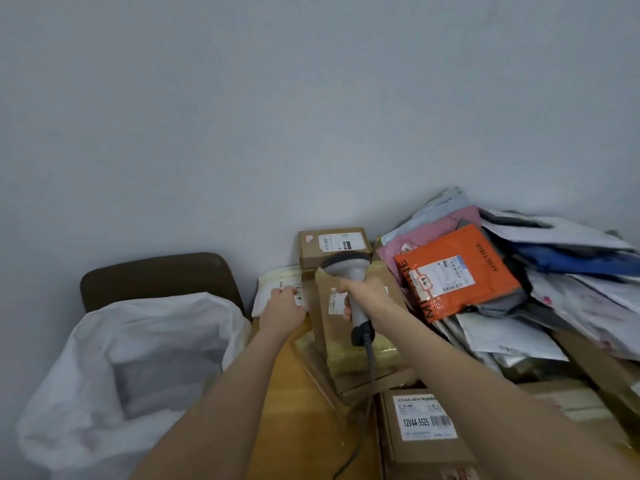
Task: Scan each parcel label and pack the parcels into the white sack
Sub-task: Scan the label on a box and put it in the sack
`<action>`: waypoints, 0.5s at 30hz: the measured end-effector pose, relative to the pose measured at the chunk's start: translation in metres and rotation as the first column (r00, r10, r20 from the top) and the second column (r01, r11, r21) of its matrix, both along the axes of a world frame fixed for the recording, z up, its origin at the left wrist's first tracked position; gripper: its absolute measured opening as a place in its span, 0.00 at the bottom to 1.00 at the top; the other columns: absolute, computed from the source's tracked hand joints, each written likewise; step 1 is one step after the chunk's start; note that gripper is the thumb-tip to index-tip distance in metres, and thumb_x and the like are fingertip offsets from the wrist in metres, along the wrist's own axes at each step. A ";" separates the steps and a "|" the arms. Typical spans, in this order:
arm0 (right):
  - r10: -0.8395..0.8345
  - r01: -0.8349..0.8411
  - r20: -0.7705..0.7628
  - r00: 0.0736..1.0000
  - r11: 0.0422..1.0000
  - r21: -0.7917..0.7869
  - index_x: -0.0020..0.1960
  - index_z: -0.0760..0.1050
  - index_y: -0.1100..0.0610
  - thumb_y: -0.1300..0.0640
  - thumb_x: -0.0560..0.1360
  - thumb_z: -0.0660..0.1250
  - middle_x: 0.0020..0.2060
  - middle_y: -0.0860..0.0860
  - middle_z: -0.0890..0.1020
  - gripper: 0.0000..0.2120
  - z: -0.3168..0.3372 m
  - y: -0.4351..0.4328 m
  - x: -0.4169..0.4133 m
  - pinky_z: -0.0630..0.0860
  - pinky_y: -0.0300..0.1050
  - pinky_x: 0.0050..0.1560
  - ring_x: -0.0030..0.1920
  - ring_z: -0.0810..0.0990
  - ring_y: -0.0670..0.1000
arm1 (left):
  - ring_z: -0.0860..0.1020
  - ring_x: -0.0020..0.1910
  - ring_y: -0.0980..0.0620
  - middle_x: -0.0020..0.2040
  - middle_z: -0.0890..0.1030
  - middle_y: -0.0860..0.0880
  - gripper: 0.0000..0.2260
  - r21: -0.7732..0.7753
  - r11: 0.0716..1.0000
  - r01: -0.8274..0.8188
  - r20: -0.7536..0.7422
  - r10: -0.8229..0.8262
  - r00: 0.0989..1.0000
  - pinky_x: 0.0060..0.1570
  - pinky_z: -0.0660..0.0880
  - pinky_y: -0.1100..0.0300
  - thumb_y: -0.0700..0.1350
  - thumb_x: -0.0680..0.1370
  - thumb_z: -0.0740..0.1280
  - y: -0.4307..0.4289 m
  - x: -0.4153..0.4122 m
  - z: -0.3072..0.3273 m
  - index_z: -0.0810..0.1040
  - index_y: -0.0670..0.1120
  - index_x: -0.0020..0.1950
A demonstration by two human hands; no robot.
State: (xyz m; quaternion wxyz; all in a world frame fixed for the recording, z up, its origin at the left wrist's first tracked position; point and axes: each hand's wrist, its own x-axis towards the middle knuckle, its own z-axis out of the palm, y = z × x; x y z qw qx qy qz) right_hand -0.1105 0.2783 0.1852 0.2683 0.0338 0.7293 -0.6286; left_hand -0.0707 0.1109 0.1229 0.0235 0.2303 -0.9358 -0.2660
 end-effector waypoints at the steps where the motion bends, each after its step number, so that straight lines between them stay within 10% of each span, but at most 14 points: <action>1: -0.013 0.013 0.012 1.000 1.000 -0.006 0.44 0.73 0.63 0.64 0.72 0.67 0.28 0.55 0.73 0.03 0.003 0.013 -0.005 0.73 0.43 0.28 0.25 0.73 0.52 | 0.72 0.63 0.45 0.68 0.69 0.43 0.20 0.011 1.000 0.007 0.010 -0.007 1.000 0.59 0.71 0.53 0.44 0.78 0.62 0.011 -0.003 0.001 0.67 0.44 0.71; 15: -0.203 0.157 0.135 0.970 0.943 0.292 0.56 0.69 0.62 0.64 0.72 0.69 0.49 0.61 0.77 0.14 -0.037 0.114 -0.035 0.77 0.55 0.57 0.53 0.78 0.61 | 0.74 0.60 0.42 0.64 0.74 0.40 0.22 0.418 0.870 -0.262 0.204 0.192 0.960 0.54 0.75 0.52 0.49 0.79 0.65 0.059 -0.039 -0.022 0.67 0.37 0.67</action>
